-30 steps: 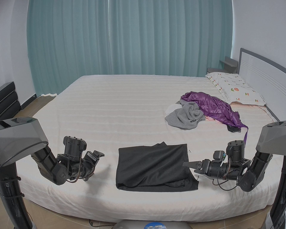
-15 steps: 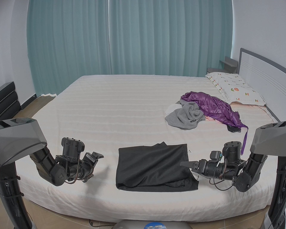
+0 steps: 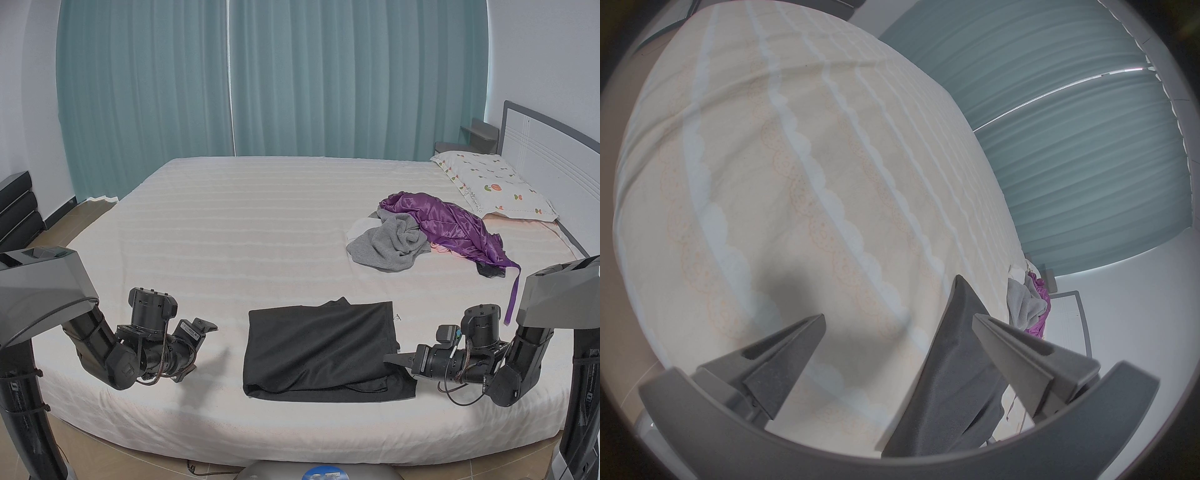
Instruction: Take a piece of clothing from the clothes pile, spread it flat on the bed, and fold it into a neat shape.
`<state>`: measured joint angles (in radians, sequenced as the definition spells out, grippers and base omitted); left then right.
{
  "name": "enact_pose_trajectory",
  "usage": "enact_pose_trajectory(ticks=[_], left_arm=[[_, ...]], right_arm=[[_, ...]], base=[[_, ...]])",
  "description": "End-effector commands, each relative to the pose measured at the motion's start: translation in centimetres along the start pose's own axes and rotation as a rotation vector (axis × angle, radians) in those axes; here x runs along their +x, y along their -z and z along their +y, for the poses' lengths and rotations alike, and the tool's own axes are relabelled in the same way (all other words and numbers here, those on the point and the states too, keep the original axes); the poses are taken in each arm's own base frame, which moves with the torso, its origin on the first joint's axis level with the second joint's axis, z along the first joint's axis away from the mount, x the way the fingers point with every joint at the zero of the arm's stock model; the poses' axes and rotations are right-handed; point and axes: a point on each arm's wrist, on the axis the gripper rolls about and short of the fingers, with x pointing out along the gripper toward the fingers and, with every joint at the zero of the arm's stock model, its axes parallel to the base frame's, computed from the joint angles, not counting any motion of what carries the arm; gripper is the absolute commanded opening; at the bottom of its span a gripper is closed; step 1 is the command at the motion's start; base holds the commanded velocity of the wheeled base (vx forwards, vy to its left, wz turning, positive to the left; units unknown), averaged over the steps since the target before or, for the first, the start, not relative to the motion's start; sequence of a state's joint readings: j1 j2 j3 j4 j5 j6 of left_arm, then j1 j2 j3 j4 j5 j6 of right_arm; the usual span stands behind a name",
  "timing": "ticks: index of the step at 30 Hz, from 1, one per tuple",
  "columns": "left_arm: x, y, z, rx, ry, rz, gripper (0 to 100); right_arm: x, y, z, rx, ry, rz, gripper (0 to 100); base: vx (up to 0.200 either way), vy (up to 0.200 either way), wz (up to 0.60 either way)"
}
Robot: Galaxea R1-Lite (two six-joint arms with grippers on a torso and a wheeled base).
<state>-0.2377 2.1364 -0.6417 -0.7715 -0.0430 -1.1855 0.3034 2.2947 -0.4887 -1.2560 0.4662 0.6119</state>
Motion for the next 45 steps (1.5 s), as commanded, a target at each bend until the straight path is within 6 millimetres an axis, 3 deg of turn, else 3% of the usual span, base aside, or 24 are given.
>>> enact_pose_trajectory(ticks=[1,14,34,35,39,43,45], left_arm=[[0.0,0.0,0.1,0.000,-0.002,0.001,100],[0.0,-0.1,0.1,-0.002,-0.003,-0.001,100],[0.0,-0.1,0.1,-0.003,-0.003,-0.001,100],[0.0,-0.1,0.1,-0.003,-0.003,-0.001,100],[0.0,-0.1,0.1,-0.003,-0.003,-0.001,100],[0.0,-0.1,0.1,-0.003,-0.003,-0.001,100],[0.0,-0.1,0.1,-0.003,-0.003,-0.001,100]], right_arm=[[-1.0,0.2,0.1,0.004,0.008,-0.001,0],[-4.0,1.3,0.8,0.012,0.013,0.004,0],[-4.8,2.2,-0.4,-0.019,0.063,0.038,0],[-4.6,2.4,-0.6,-0.017,0.069,0.051,100],[-4.3,2.6,-0.9,-0.028,0.079,0.067,100],[-4.1,0.9,-0.8,-0.043,0.056,0.002,100],[-3.1,-1.1,-0.4,-0.035,0.026,-0.072,100]], base=[[0.000,0.000,0.00],[0.000,0.000,0.00],[0.000,0.000,0.00],[0.000,0.000,0.00],[0.000,0.000,0.00],[0.000,0.000,0.00],[0.000,0.000,0.00]])
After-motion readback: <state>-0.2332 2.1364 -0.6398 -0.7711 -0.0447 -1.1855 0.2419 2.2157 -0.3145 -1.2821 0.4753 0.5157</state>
